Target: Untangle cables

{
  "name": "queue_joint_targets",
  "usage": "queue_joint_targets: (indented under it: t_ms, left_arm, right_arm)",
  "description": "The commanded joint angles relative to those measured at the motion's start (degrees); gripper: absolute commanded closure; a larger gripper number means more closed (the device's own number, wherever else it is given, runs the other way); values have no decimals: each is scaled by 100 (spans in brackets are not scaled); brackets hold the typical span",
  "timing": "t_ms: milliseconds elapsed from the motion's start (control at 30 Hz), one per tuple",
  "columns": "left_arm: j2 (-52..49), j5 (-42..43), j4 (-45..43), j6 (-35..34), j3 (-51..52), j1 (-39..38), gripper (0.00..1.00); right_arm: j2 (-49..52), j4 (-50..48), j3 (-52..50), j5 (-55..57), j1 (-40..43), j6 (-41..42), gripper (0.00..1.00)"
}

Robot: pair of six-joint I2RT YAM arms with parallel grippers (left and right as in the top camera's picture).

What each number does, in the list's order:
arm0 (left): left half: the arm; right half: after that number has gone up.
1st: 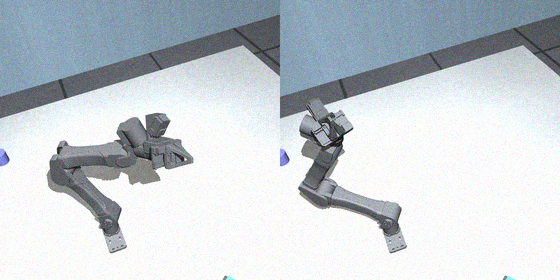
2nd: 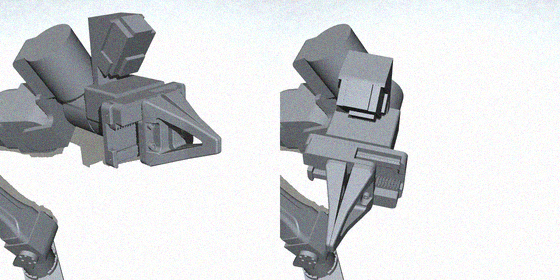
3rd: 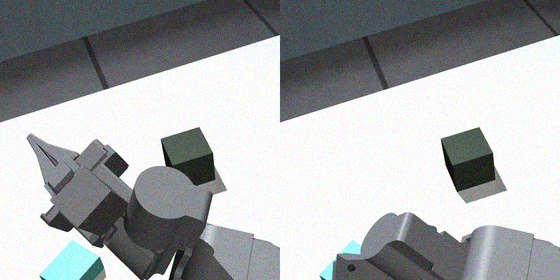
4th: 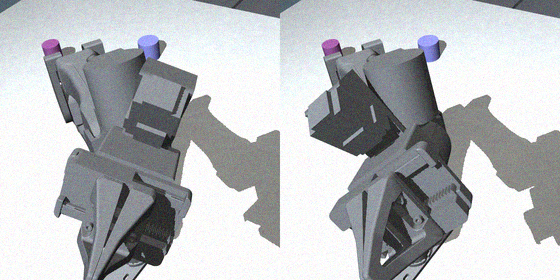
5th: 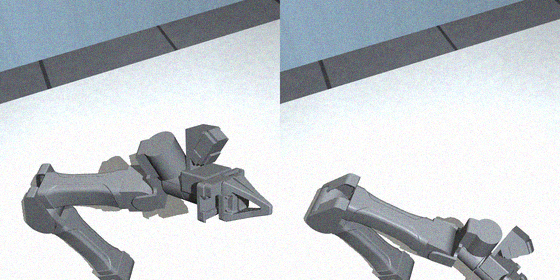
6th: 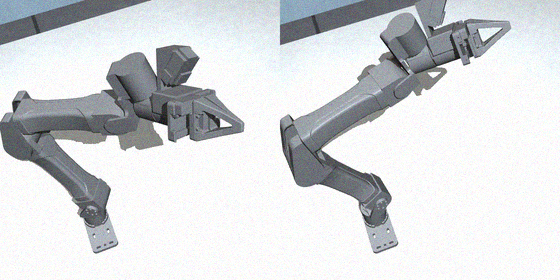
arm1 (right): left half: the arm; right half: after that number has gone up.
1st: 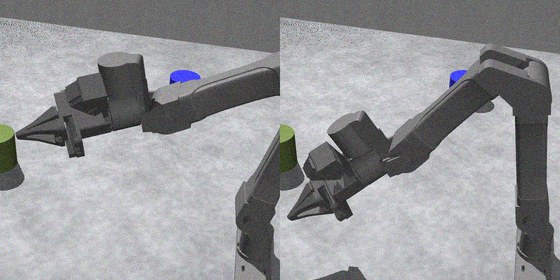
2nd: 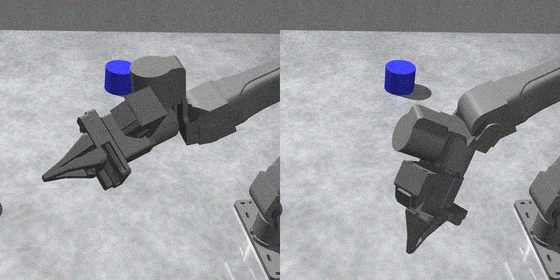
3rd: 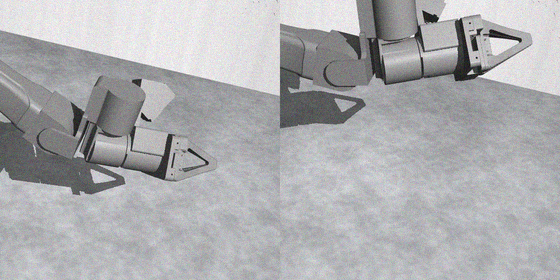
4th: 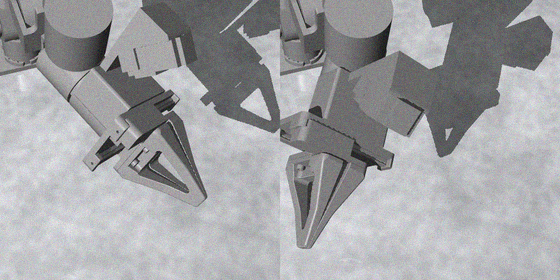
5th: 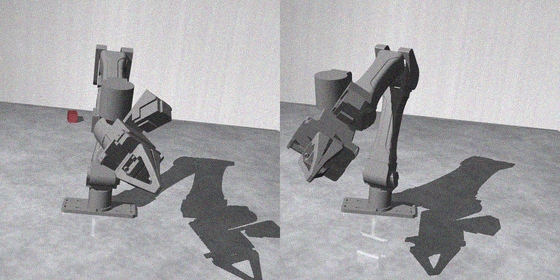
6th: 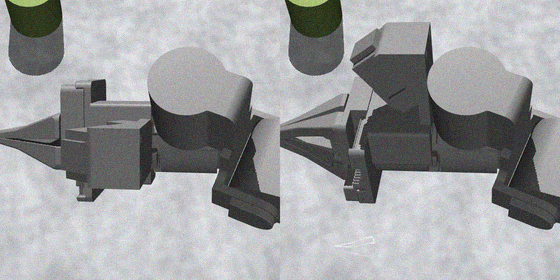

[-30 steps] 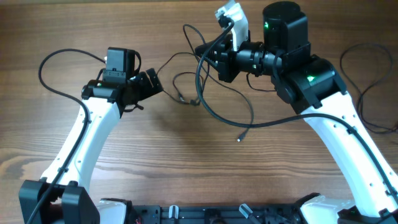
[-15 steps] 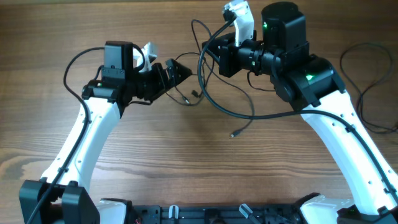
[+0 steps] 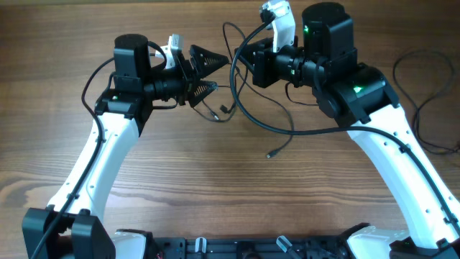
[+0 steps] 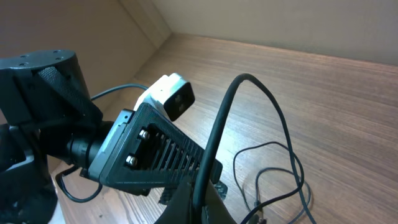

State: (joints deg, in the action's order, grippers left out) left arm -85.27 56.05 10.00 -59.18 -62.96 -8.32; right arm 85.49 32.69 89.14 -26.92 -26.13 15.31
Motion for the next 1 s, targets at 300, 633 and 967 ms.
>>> queue_joint_targets:
  t_ms: [300,633,967]
  left_arm:
    - [-275,26,-225,-610,-4,-385,6]
    - [-304,24,-282,-723,-4,-492,51]
    - [-304,-341,138,-273,7,-723,76]
  right_arm:
    - [44,-190,15,-385,11,286,96]
    - [44,-275,15,-382,13,289,96]
    - [44,-348,15,-382,13,295,96]
